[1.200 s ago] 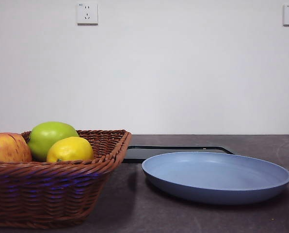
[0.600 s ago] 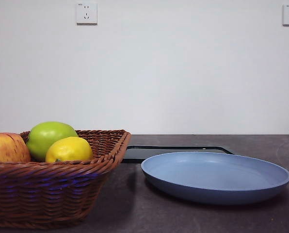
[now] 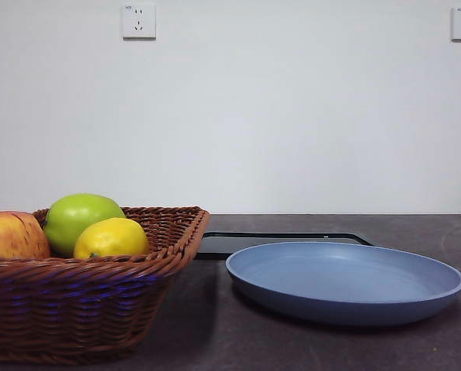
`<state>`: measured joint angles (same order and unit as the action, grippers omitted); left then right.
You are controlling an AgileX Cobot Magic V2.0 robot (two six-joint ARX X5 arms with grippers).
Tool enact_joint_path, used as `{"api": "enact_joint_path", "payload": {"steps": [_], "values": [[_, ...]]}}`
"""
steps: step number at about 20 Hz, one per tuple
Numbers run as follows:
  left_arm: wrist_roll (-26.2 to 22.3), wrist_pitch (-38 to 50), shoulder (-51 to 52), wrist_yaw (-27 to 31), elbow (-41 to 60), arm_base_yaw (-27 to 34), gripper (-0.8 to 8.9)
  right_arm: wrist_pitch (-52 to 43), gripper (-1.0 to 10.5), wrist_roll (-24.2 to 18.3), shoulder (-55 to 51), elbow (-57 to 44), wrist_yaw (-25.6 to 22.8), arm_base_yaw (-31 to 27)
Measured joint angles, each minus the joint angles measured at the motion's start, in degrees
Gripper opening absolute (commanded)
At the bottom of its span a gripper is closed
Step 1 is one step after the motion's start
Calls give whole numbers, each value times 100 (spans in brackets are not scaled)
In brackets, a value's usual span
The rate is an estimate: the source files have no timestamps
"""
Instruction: Take the lemon from the basket,put the lemon in the plate,hand out the plate
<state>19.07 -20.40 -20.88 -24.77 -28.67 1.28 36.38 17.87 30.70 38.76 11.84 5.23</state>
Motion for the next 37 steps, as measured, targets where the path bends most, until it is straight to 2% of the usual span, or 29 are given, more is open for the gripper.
{"api": "enact_joint_path", "payload": {"steps": [3,7,11,12,14,15,17,18,25,32,37], "values": [[-177,-321,-555,-339,-474,-9,7,400,3,-321,588,455,17,0],[-614,-1226,-1676,-800,-1405,-164,7,1043,20,-769,1722,922,20,0],[-1106,-1910,-2546,-839,-1969,-483,6,1134,179,-992,2710,925,575,0],[-1158,-1910,-2638,-841,-1987,-568,8,1097,231,-997,2929,925,605,2],[-1202,-1917,-2743,-839,-1987,-715,25,949,259,-997,3351,925,612,55],[-1207,-1915,-2780,-841,-1987,-767,89,835,259,-997,3556,925,610,85],[-1200,-1891,-2850,-820,-1987,-822,279,579,259,-997,3960,925,619,168],[-1185,-1884,-2865,-800,-1987,-822,313,433,259,-997,4175,925,619,216],[-1043,-1834,-2916,-789,-1987,-822,313,-358,257,-968,5486,925,619,511],[-1043,-1834,-2916,-800,-1987,-822,313,-485,-1,-909,5831,925,619,522],[-1040,-1834,-2916,-822,-1987,-903,313,-417,4,-844,5729,925,662,520]]}}
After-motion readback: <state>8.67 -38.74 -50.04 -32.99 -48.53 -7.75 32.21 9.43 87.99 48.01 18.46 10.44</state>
